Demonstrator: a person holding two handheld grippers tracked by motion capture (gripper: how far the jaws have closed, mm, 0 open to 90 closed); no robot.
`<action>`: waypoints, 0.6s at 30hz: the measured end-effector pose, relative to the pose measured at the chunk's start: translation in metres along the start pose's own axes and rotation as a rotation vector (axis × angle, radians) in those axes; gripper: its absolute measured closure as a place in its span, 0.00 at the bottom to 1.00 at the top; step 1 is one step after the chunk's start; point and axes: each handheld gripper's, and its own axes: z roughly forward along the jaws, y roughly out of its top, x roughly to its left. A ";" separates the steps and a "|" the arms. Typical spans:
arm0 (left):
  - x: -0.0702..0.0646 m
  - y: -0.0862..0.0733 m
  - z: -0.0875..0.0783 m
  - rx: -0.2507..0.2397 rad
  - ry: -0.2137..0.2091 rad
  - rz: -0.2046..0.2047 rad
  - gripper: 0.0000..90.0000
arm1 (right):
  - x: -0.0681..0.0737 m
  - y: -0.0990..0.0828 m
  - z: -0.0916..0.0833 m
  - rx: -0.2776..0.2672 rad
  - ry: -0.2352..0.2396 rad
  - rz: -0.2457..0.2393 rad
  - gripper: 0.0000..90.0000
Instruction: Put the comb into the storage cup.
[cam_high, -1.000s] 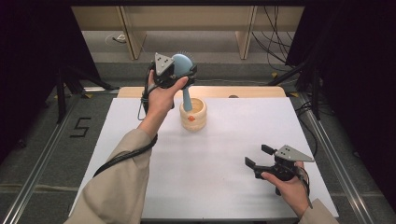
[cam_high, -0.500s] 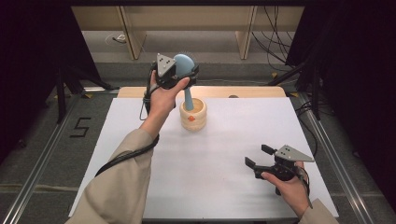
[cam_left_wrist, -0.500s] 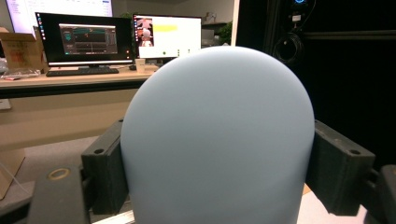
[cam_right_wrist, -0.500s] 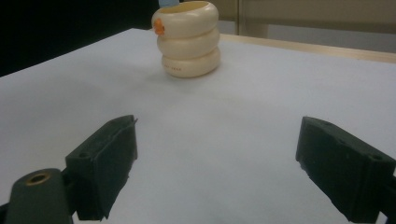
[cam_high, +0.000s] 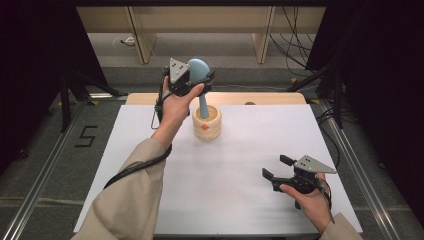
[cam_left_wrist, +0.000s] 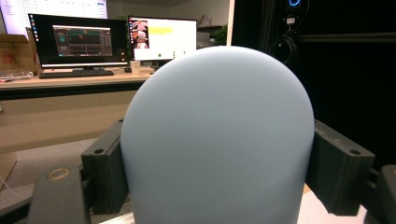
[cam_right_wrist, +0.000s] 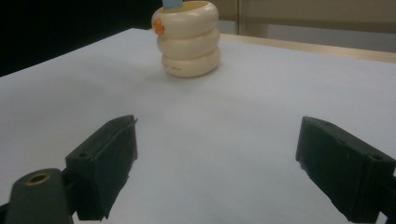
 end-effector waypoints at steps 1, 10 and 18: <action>0.000 0.000 0.000 0.000 0.001 0.000 0.22 | 0.000 0.000 0.000 0.002 0.000 -0.001 0.15; -0.001 -0.004 0.003 0.003 0.003 -0.003 0.22 | 0.001 0.000 0.000 -0.001 0.003 0.001 0.15; -0.001 -0.006 0.005 0.002 -0.002 -0.008 0.22 | 0.001 0.000 0.000 -0.001 0.003 0.002 0.15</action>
